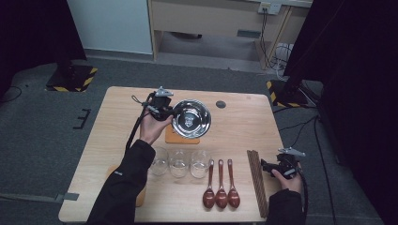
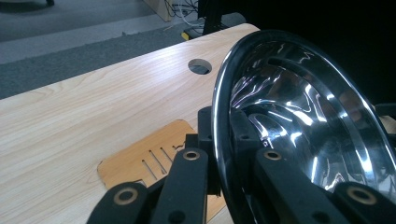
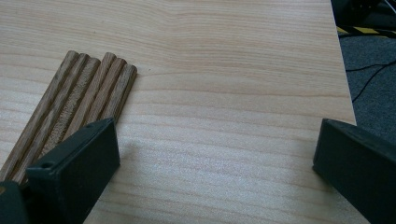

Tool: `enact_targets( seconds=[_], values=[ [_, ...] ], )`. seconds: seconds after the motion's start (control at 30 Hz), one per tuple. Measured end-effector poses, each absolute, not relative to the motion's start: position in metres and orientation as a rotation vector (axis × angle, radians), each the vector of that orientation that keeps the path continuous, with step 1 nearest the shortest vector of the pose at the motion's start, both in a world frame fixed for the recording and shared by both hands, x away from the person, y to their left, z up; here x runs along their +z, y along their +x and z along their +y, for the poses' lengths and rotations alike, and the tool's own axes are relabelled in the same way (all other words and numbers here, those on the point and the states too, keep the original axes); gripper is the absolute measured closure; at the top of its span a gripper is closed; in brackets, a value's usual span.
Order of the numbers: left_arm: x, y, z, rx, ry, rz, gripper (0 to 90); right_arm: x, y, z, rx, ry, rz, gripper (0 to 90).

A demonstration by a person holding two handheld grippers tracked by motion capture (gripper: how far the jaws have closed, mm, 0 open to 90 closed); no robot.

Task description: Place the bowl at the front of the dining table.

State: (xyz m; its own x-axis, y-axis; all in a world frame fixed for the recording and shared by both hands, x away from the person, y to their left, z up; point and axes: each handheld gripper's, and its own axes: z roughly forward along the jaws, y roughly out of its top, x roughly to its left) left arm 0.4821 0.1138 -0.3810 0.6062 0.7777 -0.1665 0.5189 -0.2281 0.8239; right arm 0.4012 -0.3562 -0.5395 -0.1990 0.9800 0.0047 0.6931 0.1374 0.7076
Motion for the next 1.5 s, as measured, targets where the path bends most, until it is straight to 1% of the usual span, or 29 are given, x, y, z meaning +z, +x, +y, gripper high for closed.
enact_targets(
  seconds=[0.7, 1.03, 1.5],
  values=[
    [-0.405, 0.514, 0.120, 0.329, 1.886, 1.111, 85.6, -0.540, 0.401, -0.356, 0.815, 1.601, 1.955, 0.5],
    [-0.408, 0.528, 0.114, 0.326, 1.897, 1.118, 85.6, -0.540, 0.401, -0.356, 0.815, 1.601, 1.955, 0.5],
    [-0.433, 0.544, 0.112, 0.312, 1.919, 1.170, 85.6, -0.540, 0.401, -0.356, 0.815, 1.600, 1.955, 0.5]
  ],
)
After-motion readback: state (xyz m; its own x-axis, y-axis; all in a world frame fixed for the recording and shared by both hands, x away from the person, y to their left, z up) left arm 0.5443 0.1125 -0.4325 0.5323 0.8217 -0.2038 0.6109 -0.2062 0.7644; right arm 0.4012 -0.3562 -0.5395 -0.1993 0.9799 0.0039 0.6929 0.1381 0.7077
